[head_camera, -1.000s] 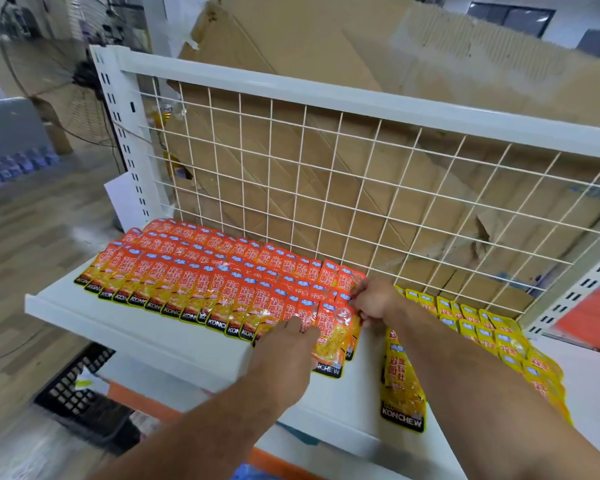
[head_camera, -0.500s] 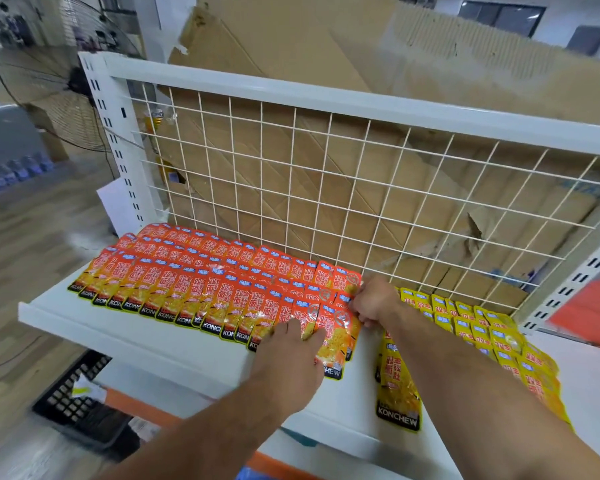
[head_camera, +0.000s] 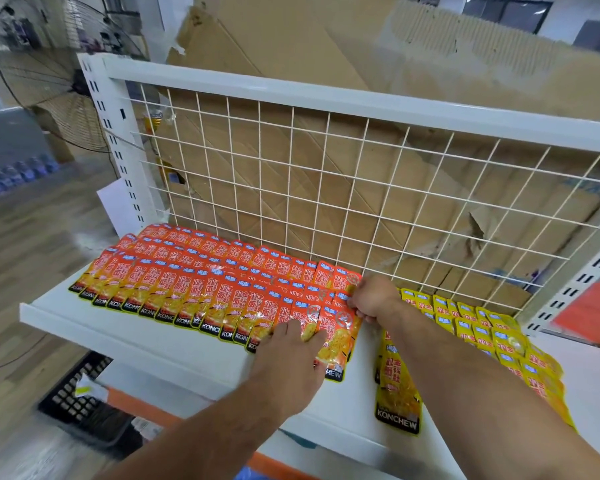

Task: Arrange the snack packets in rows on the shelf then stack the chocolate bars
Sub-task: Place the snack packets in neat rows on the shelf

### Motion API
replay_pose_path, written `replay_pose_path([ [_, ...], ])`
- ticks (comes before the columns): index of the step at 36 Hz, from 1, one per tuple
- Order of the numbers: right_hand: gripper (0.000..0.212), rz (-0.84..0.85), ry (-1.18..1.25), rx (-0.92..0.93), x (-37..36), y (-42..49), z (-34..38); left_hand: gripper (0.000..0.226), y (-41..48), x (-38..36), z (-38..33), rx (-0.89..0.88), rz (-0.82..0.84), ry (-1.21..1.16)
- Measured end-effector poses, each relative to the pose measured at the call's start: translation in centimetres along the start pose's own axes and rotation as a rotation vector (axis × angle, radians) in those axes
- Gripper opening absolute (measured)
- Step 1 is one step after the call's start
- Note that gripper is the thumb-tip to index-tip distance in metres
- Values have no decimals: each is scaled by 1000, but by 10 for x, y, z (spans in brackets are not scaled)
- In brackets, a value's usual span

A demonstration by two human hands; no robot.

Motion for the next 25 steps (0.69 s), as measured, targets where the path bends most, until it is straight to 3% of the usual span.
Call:
replay_pose_path([
  [10,24,-183,338,29,-6,-4,-6,57,2,-3,0,10,3,1],
  [14,16,-188,310,53,-5,-7,-5,56,2,-3,-1,7,-3,3],
  [19,28,-144,344,28,-2,-12,-2,56,1,-2,-4,7,-19,10],
  [25,19,-140,344,30,1,-15,-2,57,0,-3,-7,10,-47,65],
])
Point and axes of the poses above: each hand's wrist, its own y-axis towards the middle knuckle, its own x-axis out of the back of the hand, z = x × y, the point moved 4 cm from there along y, towards the middle knuckle, and after that the axes turned 7 degrees about x, right-handed, at the moved point
